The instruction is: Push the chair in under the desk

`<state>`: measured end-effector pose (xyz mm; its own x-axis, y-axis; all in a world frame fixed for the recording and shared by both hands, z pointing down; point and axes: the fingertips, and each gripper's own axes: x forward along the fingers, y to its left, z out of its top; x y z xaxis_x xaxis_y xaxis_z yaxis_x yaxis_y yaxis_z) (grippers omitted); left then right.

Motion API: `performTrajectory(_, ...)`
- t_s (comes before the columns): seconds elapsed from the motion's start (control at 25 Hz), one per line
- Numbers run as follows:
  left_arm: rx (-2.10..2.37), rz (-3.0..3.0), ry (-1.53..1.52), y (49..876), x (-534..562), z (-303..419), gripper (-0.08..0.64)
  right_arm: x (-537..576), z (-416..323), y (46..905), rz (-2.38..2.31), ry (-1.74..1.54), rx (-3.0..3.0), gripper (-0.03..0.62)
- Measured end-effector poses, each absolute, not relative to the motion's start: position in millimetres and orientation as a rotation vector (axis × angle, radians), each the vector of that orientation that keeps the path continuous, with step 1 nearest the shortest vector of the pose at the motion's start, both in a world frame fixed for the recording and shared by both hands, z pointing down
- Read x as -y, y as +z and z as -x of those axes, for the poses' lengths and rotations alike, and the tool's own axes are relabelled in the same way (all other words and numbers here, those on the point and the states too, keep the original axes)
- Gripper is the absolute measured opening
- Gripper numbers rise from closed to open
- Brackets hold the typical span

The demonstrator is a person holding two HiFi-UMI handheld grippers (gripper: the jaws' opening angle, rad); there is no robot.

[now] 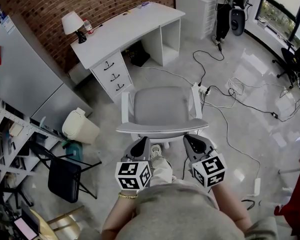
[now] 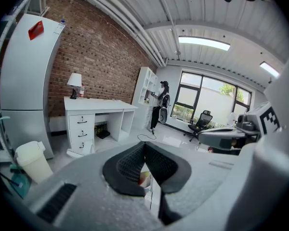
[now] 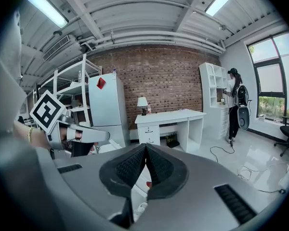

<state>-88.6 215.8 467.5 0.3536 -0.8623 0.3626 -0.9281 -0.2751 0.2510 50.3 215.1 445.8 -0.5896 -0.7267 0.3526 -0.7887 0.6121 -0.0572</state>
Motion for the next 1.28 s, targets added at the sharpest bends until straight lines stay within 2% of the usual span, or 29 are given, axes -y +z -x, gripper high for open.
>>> performTrajectory(0.56, 1.346, -2.345, 0.599, 500.7, -188.1, 90.0, 0.011, -184.3, -42.7, 469.4, -1.081, 0.146, 2.42, 0.009)
performTrajectory(0.76, 1.25, -2.409, 0.794, 514.0, -185.9, 92.3, 0.078, -180.7, -39.4, 479.2, -0.975, 0.126, 2.385, 0.011)
performTrajectory(0.8, 1.215, -2.42, 0.835, 517.1, -186.1, 92.1, 0.092, -180.3, -38.3, 481.7, -0.948, 0.119, 2.377, 0.016)
performTrajectory(0.88, 1.137, -2.442, 0.924, 524.7, -187.3, 90.4, 0.132, -180.6, -35.8, 487.7, -0.878, 0.098, 2.36, 0.101)
performTrajectory(0.92, 1.102, -2.454, 0.976, 529.2, -188.0, 89.7, 0.149, -180.8, -34.8, 490.8, -0.842, 0.079, 2.348, 0.114)
performTrajectory(1.28, 0.848, -2.629, 1.571, 552.4, -182.6, 89.1, 0.16, -178.4, -28.6, 522.3, -0.515, -0.198, 2.139, 0.123)
